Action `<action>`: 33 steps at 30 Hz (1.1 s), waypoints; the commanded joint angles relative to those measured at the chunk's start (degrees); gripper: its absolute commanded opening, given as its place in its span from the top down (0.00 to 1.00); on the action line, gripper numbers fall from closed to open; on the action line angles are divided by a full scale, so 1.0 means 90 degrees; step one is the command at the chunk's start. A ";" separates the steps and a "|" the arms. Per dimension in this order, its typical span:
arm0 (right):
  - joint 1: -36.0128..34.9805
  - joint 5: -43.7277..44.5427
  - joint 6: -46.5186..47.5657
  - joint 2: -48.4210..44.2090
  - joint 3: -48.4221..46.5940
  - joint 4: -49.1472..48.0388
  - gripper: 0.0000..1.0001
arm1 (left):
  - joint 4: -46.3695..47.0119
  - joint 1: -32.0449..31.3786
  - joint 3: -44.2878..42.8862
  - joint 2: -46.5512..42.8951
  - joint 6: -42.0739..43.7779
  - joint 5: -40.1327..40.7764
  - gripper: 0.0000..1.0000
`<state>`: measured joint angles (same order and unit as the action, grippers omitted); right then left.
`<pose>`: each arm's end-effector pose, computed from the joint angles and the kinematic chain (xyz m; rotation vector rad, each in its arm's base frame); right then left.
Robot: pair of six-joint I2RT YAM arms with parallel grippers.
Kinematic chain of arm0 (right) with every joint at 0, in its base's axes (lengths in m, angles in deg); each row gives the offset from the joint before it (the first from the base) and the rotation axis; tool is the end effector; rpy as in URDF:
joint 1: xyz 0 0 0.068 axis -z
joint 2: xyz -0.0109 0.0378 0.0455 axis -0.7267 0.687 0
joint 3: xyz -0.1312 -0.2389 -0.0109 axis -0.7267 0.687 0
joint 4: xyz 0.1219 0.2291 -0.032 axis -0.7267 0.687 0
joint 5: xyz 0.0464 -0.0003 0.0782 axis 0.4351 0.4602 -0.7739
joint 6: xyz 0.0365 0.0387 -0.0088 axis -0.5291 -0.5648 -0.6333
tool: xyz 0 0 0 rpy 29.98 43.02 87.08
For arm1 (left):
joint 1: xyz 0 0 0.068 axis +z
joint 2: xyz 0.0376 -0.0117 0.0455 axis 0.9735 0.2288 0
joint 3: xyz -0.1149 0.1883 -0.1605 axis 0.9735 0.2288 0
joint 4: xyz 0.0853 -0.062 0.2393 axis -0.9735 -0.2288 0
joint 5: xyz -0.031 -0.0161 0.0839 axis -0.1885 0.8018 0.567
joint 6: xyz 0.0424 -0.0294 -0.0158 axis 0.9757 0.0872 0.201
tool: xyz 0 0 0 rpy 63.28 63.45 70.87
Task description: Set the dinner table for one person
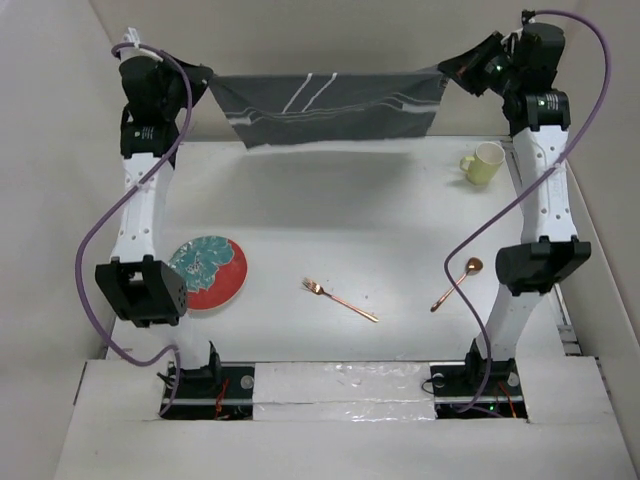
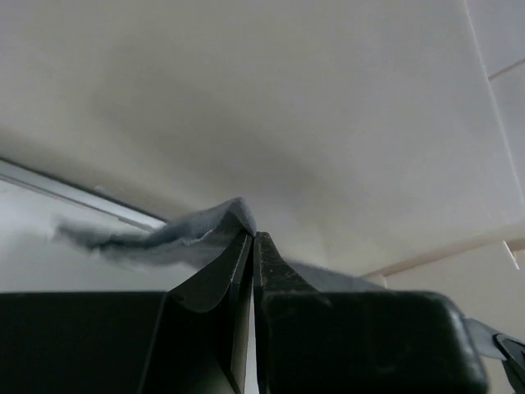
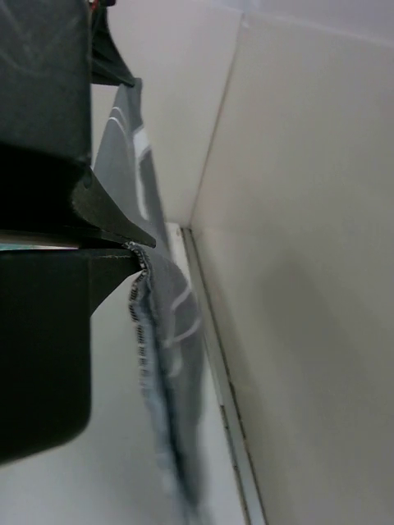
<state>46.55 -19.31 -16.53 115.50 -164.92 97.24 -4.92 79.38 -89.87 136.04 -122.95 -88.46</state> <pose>0.4172 0.0122 0.5095 0.4325 1.7374 0.8641 0.3958 0.0104 0.4909 -0.4420 1.4780 -0.7456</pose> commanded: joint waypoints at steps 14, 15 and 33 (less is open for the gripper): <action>0.0221 -0.0088 0.0922 -0.2103 0.7986 -0.2693 1.00 | 0.3177 0.0520 0.7564 -0.2020 -0.0179 -0.0839 1.00; 0.0221 -0.0088 0.0951 -0.1965 0.8016 -0.2595 1.00 | 0.3246 0.0520 0.7730 -0.1970 -0.0179 -0.0839 1.00; 0.0699 -0.0098 0.1098 -0.2481 0.9432 -0.2624 1.00 | 0.2836 0.0257 0.7538 -0.1735 0.0251 -0.0536 1.00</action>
<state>49.83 -21.32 -7.88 93.14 -77.84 76.12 18.79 81.18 -16.34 120.48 -121.60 -96.57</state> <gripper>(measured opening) 0.023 0.007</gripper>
